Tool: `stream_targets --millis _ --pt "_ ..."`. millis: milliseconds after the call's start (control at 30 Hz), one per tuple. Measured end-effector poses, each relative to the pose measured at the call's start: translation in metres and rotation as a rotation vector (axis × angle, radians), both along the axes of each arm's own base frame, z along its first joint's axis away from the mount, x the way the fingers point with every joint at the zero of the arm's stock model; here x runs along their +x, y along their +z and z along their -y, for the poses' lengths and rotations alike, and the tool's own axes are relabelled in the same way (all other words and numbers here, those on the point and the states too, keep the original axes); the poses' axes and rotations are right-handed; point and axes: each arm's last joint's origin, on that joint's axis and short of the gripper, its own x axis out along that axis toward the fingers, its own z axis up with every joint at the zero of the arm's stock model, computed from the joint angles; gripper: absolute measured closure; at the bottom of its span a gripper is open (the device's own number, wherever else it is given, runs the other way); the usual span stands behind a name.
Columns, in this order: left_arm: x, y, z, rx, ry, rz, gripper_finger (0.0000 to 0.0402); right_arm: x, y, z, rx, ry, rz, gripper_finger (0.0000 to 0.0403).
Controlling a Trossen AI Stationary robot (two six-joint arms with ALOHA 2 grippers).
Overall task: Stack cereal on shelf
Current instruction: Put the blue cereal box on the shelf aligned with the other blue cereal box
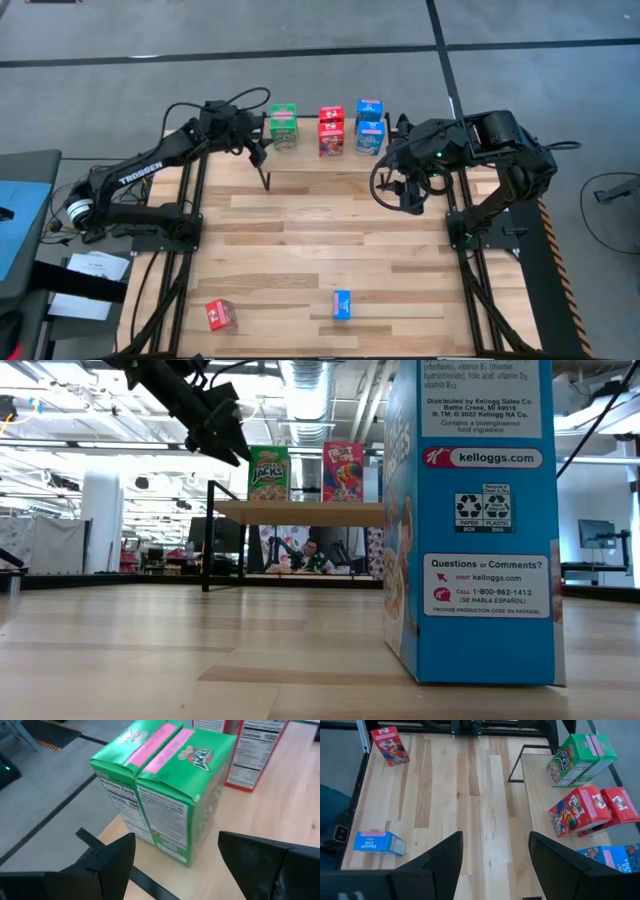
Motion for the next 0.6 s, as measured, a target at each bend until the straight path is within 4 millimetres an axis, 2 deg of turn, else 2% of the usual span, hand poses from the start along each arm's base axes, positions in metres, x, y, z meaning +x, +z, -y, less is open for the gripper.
stream_targets --millis 300,600 --pt "-0.002 0.007 0.017 -0.065 -0.111 0.057 0.0127 0.0 0.0 0.0 0.039 -0.037 0.003 0.0152" --pt "0.01 0.012 0.041 -0.086 -0.337 0.108 0.0127 -0.004 -0.01 0.0 0.213 -0.238 -0.064 0.0152"
